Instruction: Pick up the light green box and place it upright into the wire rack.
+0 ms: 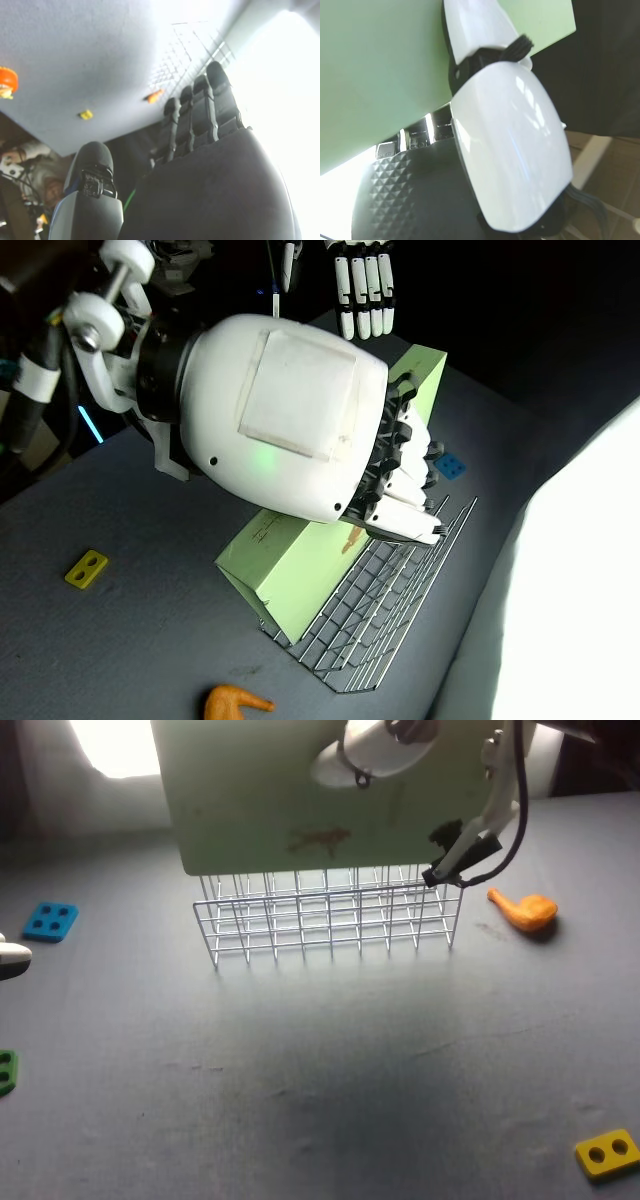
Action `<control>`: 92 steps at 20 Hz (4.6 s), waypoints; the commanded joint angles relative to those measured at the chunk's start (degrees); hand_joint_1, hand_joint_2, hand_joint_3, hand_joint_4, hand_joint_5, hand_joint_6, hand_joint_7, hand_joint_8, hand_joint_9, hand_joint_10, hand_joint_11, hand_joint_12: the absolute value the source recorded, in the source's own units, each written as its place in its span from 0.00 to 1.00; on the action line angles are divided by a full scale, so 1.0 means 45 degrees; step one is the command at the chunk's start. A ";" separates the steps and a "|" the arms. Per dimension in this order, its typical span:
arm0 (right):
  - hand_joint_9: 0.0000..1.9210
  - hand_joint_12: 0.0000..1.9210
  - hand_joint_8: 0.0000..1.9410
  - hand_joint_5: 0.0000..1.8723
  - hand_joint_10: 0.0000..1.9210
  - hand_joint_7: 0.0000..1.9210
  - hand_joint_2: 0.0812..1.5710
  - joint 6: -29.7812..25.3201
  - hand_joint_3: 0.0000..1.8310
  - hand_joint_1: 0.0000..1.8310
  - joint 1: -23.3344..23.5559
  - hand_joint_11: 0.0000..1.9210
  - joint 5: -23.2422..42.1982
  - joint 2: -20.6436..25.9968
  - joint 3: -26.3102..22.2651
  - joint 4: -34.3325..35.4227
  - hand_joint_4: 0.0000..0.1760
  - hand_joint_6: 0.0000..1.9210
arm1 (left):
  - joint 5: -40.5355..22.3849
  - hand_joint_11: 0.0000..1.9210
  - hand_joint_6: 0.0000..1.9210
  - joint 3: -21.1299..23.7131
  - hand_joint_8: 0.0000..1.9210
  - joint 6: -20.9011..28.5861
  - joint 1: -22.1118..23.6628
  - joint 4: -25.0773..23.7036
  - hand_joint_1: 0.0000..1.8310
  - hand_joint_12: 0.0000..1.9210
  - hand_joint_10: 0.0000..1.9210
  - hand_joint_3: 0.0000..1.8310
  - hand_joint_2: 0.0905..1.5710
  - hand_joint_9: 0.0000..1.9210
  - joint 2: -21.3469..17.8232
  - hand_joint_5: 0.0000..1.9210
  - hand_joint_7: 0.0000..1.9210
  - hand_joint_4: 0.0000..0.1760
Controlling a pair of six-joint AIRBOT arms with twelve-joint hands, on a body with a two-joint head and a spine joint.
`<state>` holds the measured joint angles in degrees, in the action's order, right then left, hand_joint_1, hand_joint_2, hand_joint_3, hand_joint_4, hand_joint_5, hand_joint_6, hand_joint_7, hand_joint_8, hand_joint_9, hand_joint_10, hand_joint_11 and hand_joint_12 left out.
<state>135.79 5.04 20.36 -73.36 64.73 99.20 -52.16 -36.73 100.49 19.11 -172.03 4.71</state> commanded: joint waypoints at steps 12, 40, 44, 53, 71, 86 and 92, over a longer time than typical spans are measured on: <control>0.33 0.98 0.74 0.52 0.81 0.43 0.73 -0.0406 0.00 0.67 -0.0839 0.19 0.0078 -0.0816 0.0690 -0.0759 0.00 0.45 | 0.1085 0.00 0.00 -0.0171 0.00 0.0011 0.0146 -0.0122 0.07 0.22 0.00 0.00 0.82 0.04 0.0014 0.05 0.04 0.03; 0.35 1.00 0.72 0.49 0.79 0.45 0.73 -0.3386 0.00 0.67 -0.2226 0.18 -0.0017 -0.1873 0.2389 -0.4397 0.00 0.50 | 0.1086 0.00 0.00 -0.0067 0.00 0.0010 0.0225 -0.0122 0.06 0.23 0.00 0.00 0.82 0.06 0.0020 0.05 0.04 0.06; 0.34 1.00 0.72 0.45 0.79 0.45 0.74 -0.3542 0.00 0.66 -0.2352 0.19 0.0015 -0.1930 0.2641 -0.4399 0.00 0.54 | 0.1086 0.00 0.00 -0.0065 0.00 0.0010 0.0225 -0.0122 0.05 0.23 0.00 0.00 0.82 0.06 0.0020 0.05 0.05 0.07; 0.22 1.00 0.40 0.30 0.77 0.30 0.70 -0.3535 0.00 0.59 -0.2557 0.11 -0.0127 -0.2014 0.2868 -0.4407 0.00 0.31 | 0.1086 0.00 0.00 -0.0110 0.00 0.0010 0.0228 -0.0122 0.08 0.23 0.00 0.00 0.81 0.07 0.0022 0.06 0.06 0.07; 0.21 1.00 0.04 0.34 0.68 0.36 0.67 -0.2230 0.00 0.56 -0.1365 0.09 -0.0588 -0.0345 0.1697 -0.4324 0.00 0.05 | 0.1086 0.00 0.00 -0.0142 0.00 0.0010 0.0228 -0.0122 0.06 0.23 0.00 0.00 0.82 0.06 0.0038 0.06 0.05 0.06; 0.35 1.00 0.48 0.49 0.72 0.48 0.81 -0.7054 0.00 0.00 -0.1723 0.22 -0.0246 0.5181 -0.3353 -1.1774 0.00 0.40 | 0.1086 0.14 0.10 -0.0101 0.38 0.0006 0.0141 -0.0122 0.07 0.86 0.58 0.00 0.80 0.32 0.0043 0.47 0.42 0.00; 0.44 1.00 0.75 0.43 0.90 0.51 0.82 -0.7008 0.00 0.00 -0.1952 0.36 -0.0433 0.6451 -0.4894 -1.2253 0.00 0.81 | 0.1087 0.20 0.64 -0.0107 0.76 -0.0006 0.0122 -0.0122 0.05 0.97 0.83 0.00 0.81 0.34 0.0042 0.37 0.39 0.00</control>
<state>104.51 -4.54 13.26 -44.75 42.46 45.12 -52.12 -37.36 100.47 19.11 -172.03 4.82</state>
